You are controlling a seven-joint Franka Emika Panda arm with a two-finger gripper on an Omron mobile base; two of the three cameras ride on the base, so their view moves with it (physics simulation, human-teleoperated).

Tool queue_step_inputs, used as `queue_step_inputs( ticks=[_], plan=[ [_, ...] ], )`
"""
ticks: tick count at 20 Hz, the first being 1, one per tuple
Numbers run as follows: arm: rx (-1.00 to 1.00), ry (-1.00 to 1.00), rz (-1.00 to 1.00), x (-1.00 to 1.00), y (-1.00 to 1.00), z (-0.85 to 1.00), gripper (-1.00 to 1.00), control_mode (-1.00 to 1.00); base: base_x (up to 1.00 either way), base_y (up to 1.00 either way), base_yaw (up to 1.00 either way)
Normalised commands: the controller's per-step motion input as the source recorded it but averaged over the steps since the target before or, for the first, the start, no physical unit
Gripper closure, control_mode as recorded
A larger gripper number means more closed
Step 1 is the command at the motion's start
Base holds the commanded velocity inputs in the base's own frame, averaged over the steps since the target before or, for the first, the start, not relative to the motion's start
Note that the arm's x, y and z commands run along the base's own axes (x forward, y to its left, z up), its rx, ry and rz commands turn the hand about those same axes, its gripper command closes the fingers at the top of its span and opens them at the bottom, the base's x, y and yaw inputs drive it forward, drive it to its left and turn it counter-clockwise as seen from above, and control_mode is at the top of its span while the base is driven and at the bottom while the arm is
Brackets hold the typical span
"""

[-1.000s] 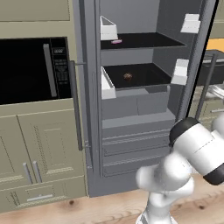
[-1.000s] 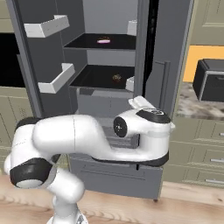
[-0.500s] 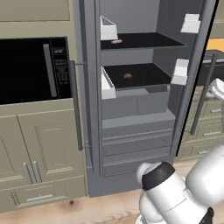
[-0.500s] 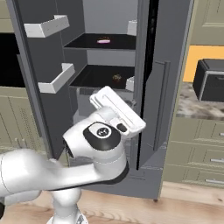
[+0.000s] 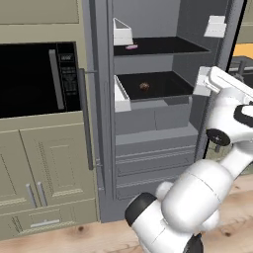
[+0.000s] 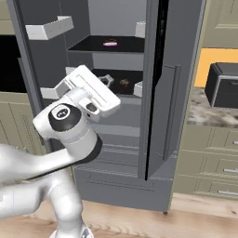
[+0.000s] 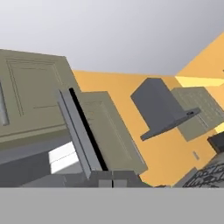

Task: Take the cake and cupcake from the fridge and place them on the empty tray on the dining counter.

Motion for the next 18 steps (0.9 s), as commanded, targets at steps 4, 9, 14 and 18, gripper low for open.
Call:
queue_step_inputs(
  ticks=[4, 9, 14, 18],
  plan=[
    [0.15, -0.02, 0.24, 0.44, 0.07, 0.29, 1.00, -1.00, 0.00, 0.00, 0.00],
    [0.18, 0.00, 0.24, 0.76, 0.00, -0.07, 1.00, -1.00, 0.00, 0.00, 0.00],
    [0.00, 0.03, -0.07, 0.46, 0.00, -0.01, 1.00, -1.00, 0.00, 0.00, 0.00],
    [-0.03, 0.16, -0.24, 0.43, -0.14, -0.06, 1.00, -1.00, 0.00, 0.00, 0.00]
  ],
)
